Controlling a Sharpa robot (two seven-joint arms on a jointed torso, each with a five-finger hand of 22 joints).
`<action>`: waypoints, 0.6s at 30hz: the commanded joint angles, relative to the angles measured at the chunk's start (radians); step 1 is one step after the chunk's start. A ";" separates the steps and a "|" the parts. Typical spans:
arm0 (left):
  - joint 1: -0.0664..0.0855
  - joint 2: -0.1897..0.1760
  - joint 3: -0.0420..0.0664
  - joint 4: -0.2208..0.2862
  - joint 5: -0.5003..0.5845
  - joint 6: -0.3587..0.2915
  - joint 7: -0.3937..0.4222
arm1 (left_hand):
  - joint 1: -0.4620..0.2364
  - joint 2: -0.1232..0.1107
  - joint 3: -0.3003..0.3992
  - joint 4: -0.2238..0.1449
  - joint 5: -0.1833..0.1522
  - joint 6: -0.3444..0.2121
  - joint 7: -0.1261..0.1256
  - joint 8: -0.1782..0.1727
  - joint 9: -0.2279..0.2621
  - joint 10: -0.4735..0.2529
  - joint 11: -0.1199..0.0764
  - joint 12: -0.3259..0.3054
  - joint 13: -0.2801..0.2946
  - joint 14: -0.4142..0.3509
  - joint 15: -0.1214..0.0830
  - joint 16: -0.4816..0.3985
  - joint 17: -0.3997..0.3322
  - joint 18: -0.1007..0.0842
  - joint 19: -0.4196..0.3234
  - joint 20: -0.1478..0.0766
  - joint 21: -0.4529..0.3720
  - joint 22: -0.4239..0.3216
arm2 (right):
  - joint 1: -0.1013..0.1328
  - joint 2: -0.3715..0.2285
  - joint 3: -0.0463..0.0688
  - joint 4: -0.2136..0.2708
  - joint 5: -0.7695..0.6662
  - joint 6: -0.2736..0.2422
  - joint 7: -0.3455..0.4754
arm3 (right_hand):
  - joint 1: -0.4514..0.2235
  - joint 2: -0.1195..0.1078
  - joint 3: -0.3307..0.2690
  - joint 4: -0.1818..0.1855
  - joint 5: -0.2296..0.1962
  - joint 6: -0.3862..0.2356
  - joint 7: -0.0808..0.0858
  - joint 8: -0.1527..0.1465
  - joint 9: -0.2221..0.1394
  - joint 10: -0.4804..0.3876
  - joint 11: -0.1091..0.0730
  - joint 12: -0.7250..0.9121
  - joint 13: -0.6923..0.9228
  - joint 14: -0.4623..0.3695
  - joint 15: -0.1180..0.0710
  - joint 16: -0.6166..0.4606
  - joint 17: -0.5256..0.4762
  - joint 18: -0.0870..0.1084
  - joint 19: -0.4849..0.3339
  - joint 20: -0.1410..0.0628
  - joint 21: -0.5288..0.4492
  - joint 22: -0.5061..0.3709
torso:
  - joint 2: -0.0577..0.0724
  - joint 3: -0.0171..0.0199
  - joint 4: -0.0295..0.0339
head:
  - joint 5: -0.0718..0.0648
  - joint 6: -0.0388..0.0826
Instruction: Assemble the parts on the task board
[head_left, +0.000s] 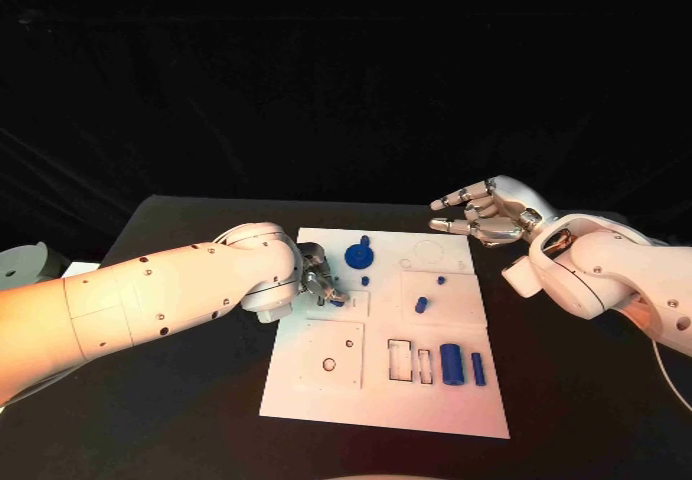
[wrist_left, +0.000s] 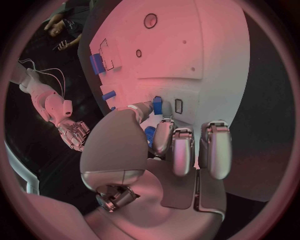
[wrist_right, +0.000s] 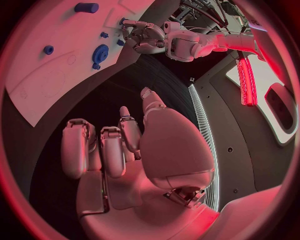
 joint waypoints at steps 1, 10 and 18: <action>-0.005 0.001 -0.003 0.001 -0.038 0.016 -0.032 | -0.001 0.012 0.151 -0.144 -0.002 0.008 -0.010 0.002 0.002 0.008 0.000 0.004 0.001 0.105 0.002 0.003 0.263 -0.013 0.074 0.001 -0.001 0.188 | -0.001 0.002 0.000 0.000 0.000 0.017 0.006 | -0.004 0.005 -0.007 -0.002 0.003 0.006 -0.002 -0.001 0.001 -0.001 -0.002 -0.001 0.003 0.080 -0.004 -0.004 0.159 0.009 -0.004 -0.005 -0.007 -0.001 | 0.000 -0.0002 -0.0004 | 0.000 0.001; -0.006 0.001 -0.003 0.006 -0.067 0.033 -0.035 | -0.002 0.010 0.155 -0.147 -0.003 0.008 -0.010 0.002 0.003 0.009 0.000 0.006 0.002 0.105 0.002 0.003 0.263 -0.014 0.075 0.001 0.000 0.189 | -0.001 0.002 0.000 0.000 0.000 0.020 0.006 | -0.004 0.005 -0.007 -0.002 0.003 0.006 -0.002 -0.001 0.001 -0.001 -0.002 -0.001 0.003 0.080 -0.004 -0.004 0.159 0.009 -0.004 -0.005 -0.007 -0.001 | 0.000 -0.0001 0.0004 | 0.000 0.001; -0.006 0.008 -0.003 0.000 -0.069 0.112 -0.046 | -0.023 0.004 0.151 -0.149 -0.007 0.013 -0.011 0.003 0.007 0.010 0.001 0.005 0.001 0.105 0.002 0.003 0.263 -0.013 0.073 0.001 -0.003 0.185 | -0.002 0.002 0.000 0.000 0.000 0.022 0.005 | -0.004 0.005 -0.007 -0.002 0.003 0.006 -0.002 -0.001 0.001 -0.001 -0.002 -0.001 0.003 0.080 -0.004 -0.004 0.159 0.009 -0.004 -0.005 -0.007 -0.001 | 0.000 0.0002 0.0003 | 0.000 0.000</action>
